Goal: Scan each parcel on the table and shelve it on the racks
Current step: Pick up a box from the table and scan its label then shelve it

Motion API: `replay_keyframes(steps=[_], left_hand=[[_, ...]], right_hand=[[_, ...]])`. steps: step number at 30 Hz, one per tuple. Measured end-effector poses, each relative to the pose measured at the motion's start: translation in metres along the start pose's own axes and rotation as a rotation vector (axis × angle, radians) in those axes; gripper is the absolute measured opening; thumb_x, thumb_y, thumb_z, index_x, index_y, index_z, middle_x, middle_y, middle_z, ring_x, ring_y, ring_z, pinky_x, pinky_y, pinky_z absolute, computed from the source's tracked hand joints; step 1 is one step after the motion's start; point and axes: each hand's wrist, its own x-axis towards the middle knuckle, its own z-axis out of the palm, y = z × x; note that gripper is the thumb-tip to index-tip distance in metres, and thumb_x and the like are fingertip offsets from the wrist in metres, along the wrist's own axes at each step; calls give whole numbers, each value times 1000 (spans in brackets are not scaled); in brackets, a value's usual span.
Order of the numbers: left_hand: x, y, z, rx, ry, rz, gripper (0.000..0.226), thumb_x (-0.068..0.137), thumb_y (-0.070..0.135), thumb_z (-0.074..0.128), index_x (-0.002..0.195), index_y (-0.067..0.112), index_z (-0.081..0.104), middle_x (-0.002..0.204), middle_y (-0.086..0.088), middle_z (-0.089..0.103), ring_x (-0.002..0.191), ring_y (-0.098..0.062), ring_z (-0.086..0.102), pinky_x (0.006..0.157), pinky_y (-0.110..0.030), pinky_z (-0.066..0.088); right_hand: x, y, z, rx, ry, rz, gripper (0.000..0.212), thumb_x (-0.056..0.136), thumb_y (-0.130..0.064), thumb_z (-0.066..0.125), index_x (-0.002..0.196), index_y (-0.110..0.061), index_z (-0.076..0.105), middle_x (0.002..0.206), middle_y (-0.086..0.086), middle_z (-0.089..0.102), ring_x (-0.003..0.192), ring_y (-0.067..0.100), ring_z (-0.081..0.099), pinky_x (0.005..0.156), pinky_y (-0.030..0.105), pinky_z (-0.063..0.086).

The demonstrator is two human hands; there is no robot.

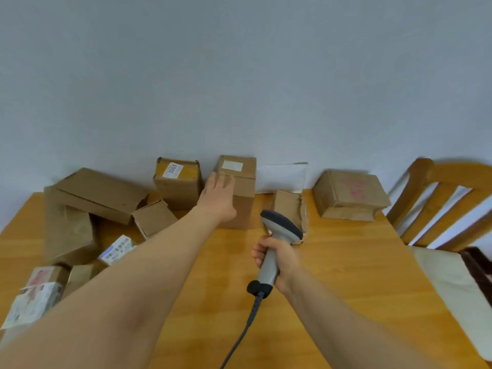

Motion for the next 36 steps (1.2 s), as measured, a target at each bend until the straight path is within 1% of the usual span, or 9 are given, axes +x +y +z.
replay_keyframes(steps=[8,11,14,17,20,25,31,34,36], left_hand=[[26,-8,24,291,-118,2,107,86,31,62,150,18,-23,159,-12,-17,147,-32,-11,119,-46,5],[8,-3,22,367,20,4,107,82,35,68,153,18,-9,154,-17,9,143,-36,12,116,-47,16],[-11,-4,24,426,83,17,78,78,33,70,142,16,30,141,-11,24,138,-32,18,115,-50,16],[-39,-12,49,370,40,3,76,78,33,73,138,17,30,150,-11,16,144,-31,12,117,-56,8],[-77,-17,81,323,35,20,76,79,37,73,139,21,29,152,-6,26,141,-26,26,115,-49,22],[-127,-18,128,277,112,77,106,33,45,92,126,23,45,119,-12,59,108,-32,53,74,-44,54],[-154,-14,160,173,49,24,107,41,28,92,134,18,40,132,-13,40,119,-30,38,83,-47,52],[-166,-17,159,161,-82,34,96,78,34,67,152,21,8,154,-9,6,143,-30,11,112,-44,25],[-172,-20,151,93,-99,5,88,85,39,53,153,21,1,156,-9,0,143,-29,11,114,-41,22]], right_hand=[[22,-5,-28,4,-28,62,8,88,3,58,80,0,61,62,12,66,50,19,63,46,24,50],[22,-6,-38,10,-39,99,7,88,3,58,83,0,61,59,11,66,49,18,63,46,24,50],[22,-4,-43,13,-57,157,6,89,2,59,84,0,61,60,11,67,48,17,64,46,24,50],[24,3,-48,3,-65,199,6,89,2,59,83,1,62,62,12,68,50,18,64,46,24,51],[26,13,-53,-13,-54,243,9,90,1,58,81,0,60,62,12,68,51,19,65,45,23,51],[34,39,-60,-76,-1,284,13,86,-7,68,96,-2,63,91,16,69,78,29,66,55,30,56],[31,68,-56,-125,25,311,35,80,-10,75,112,-1,64,93,14,69,78,26,65,66,34,56],[30,74,-58,-118,35,317,34,81,-7,74,113,-1,65,103,17,70,83,27,66,73,36,55],[29,76,-59,-114,42,315,31,82,-6,72,112,-1,65,106,18,70,87,28,67,75,37,54]])
